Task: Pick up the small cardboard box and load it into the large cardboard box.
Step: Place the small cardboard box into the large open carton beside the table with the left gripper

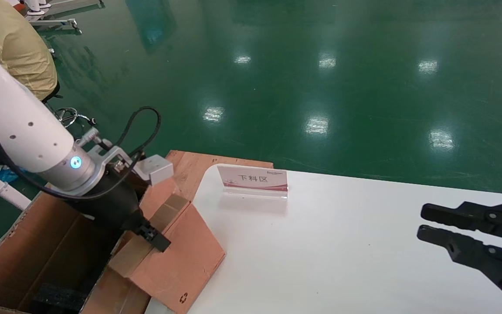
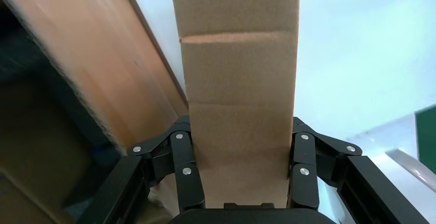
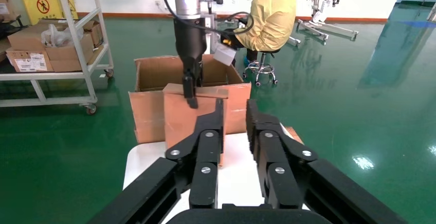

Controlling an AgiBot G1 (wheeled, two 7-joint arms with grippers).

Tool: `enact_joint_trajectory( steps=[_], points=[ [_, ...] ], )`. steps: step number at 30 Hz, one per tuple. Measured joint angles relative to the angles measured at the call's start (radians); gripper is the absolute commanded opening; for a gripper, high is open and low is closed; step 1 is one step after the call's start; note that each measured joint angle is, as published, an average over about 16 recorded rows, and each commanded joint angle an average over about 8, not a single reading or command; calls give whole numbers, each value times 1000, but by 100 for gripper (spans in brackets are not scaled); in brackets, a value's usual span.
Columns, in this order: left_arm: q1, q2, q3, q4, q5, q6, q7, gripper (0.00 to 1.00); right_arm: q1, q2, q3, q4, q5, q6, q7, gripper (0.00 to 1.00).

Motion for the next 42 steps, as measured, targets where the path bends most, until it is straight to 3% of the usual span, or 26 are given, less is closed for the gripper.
enact_joint_trajectory(
  steps=[12,16,22,23,31,36,42],
  points=[
    [-311,121,-19,48,106,86,39,0,0,0,-1,-1,0,0,0,0],
    [-426,161,45,72,108,107,54,0,0,0,-1,-1,1,0,-1,0],
    [-580,191,222,88,48,128,48,0,1,0,-1,-1,1,0,-1,0],
    [-604,191,258,86,32,132,43,0,1,0,-2,-1,1,0,-1,2],
    [-739,160,519,33,-83,154,-25,0,1,1,-2,-1,1,0,-1,100],
    [-777,118,614,-2,-111,164,-58,0,1,1,-2,-1,1,1,-1,100],
    [-783,47,666,-26,-98,159,-72,0,1,1,-3,-1,2,1,-1,100]
  ],
)
